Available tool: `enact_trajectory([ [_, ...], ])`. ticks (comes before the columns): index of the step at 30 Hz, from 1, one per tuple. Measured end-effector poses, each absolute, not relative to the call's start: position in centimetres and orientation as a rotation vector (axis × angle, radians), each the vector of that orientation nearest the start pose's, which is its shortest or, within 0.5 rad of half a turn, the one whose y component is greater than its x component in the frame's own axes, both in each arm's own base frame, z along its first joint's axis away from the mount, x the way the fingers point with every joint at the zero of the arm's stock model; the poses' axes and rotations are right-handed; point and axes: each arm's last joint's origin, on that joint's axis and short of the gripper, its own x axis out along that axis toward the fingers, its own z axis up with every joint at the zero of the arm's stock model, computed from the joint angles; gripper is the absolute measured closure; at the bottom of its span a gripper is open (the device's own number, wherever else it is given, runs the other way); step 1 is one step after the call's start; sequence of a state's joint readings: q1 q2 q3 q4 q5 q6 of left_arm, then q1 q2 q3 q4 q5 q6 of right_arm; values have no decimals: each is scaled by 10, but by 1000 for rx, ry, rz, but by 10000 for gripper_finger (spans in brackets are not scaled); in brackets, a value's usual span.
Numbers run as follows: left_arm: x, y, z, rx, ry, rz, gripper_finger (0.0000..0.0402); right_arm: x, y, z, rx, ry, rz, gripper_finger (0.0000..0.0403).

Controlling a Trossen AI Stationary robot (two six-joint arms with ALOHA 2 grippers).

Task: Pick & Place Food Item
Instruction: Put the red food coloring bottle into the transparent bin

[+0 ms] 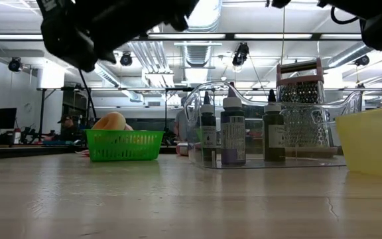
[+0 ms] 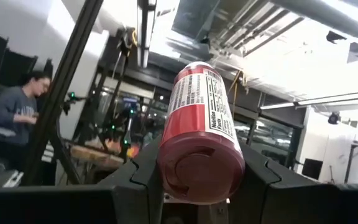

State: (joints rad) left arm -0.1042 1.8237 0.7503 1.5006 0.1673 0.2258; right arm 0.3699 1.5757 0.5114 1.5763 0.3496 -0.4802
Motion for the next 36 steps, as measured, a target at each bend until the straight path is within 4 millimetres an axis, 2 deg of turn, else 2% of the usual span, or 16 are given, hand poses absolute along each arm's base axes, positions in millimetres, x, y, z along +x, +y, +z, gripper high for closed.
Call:
enact_trajectory([
  [4,330,-35,219,248,-514,-217,257,260,96,229,-319,-472,-84,281],
  [8,328,-29,217,213,-480,-224,257,259,98,230,-326,-475,-81,281],
  [12,327,-26,227,182,-521,-333,249,259,97,229,-326,-470,-94,281],
  [17,337,-22,231,115,-448,-487,191,260,98,228,-328,-457,-89,281],
  [21,345,-23,233,87,-390,-499,131,260,98,227,-329,-446,-87,282],
  [24,350,-21,239,90,-397,-487,107,260,98,227,-330,-444,-85,282],
  [36,359,-22,253,160,-442,-429,105,260,97,226,-328,-440,-90,282],
])
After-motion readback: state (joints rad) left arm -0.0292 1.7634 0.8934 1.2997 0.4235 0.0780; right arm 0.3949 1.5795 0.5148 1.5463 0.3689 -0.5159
